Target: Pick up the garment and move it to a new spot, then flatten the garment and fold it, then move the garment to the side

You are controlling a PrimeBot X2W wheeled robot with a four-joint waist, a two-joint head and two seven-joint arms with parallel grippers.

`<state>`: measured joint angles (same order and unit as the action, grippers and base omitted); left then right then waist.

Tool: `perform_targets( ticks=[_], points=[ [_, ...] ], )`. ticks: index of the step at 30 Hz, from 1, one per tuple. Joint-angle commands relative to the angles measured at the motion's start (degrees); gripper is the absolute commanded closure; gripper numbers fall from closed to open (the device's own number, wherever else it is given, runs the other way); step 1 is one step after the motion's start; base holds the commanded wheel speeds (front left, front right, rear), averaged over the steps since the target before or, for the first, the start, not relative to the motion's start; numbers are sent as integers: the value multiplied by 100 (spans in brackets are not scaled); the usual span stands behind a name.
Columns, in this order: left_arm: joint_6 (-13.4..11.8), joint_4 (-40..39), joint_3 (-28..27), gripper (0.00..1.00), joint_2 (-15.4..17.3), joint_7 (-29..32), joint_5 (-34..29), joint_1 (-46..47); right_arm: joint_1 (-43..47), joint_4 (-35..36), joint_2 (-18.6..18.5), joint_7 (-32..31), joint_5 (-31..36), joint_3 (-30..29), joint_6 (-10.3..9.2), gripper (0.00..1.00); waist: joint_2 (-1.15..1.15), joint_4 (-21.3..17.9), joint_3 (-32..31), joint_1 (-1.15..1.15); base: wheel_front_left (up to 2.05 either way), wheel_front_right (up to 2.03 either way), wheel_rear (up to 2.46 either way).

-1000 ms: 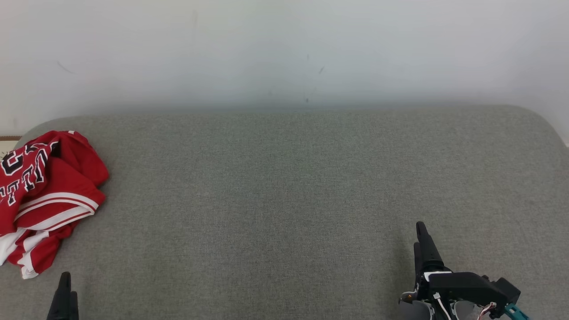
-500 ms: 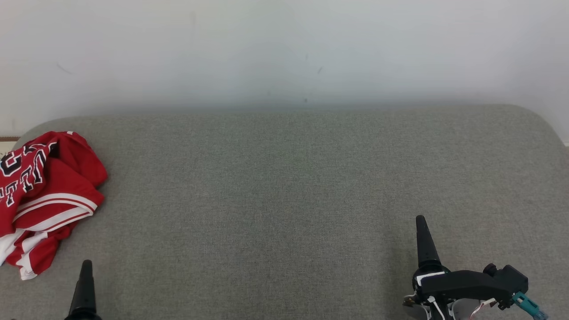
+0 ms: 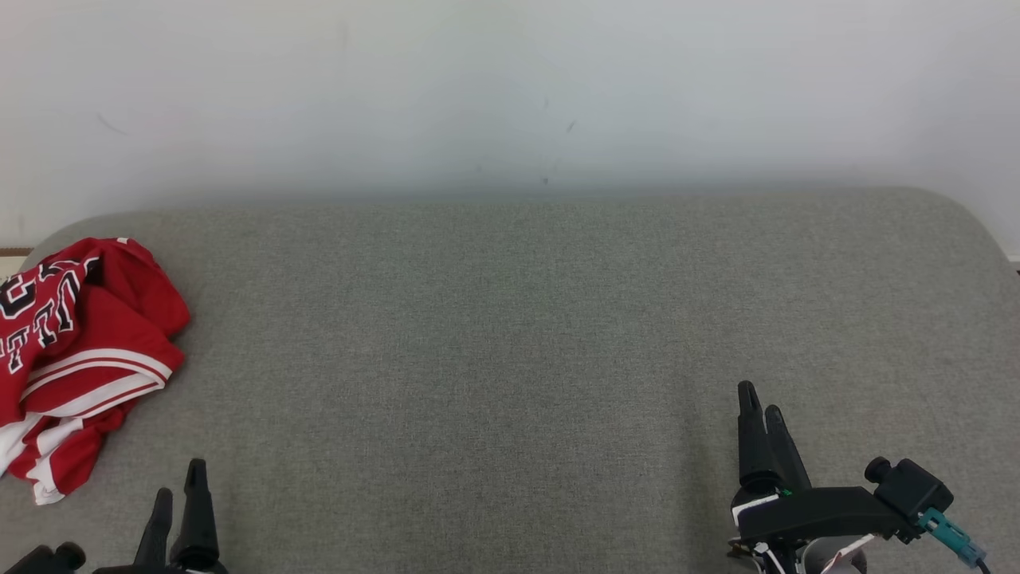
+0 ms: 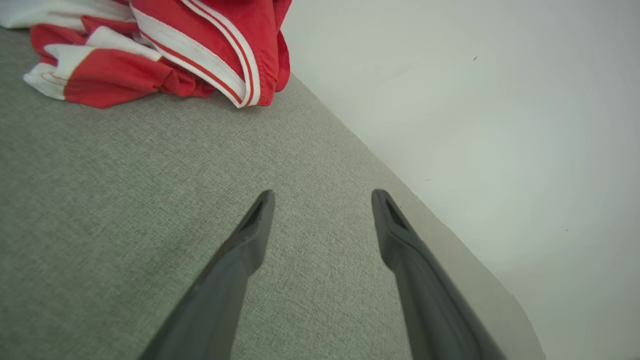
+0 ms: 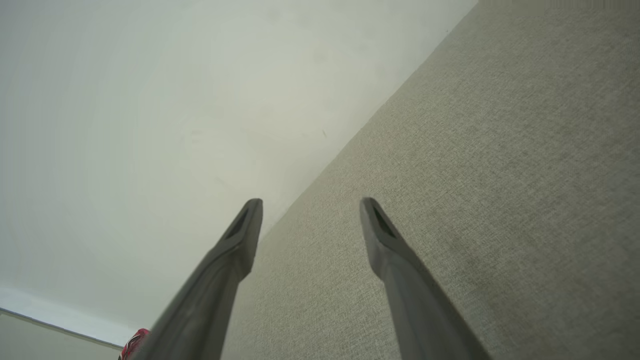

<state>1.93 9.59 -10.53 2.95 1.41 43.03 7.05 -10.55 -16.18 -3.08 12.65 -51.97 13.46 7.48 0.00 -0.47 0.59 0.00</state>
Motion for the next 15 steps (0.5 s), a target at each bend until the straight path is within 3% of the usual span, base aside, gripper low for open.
perform_targets(
  ticks=[1, 15],
  points=[
    [-25, -112, 72, 0, 41, -91, -292, -6, -12, 98, 3, 35, 277, -26, 2, 0, 0, -2, -1, 0, 0, 0, 0],
    [-162, -258, 641, 0, 193, -486, -1523, -67, 108, 130, 10, 90, 1687, -116, 2, 0, 0, -24, -31, 0, 0, 0, 0]
  ],
)
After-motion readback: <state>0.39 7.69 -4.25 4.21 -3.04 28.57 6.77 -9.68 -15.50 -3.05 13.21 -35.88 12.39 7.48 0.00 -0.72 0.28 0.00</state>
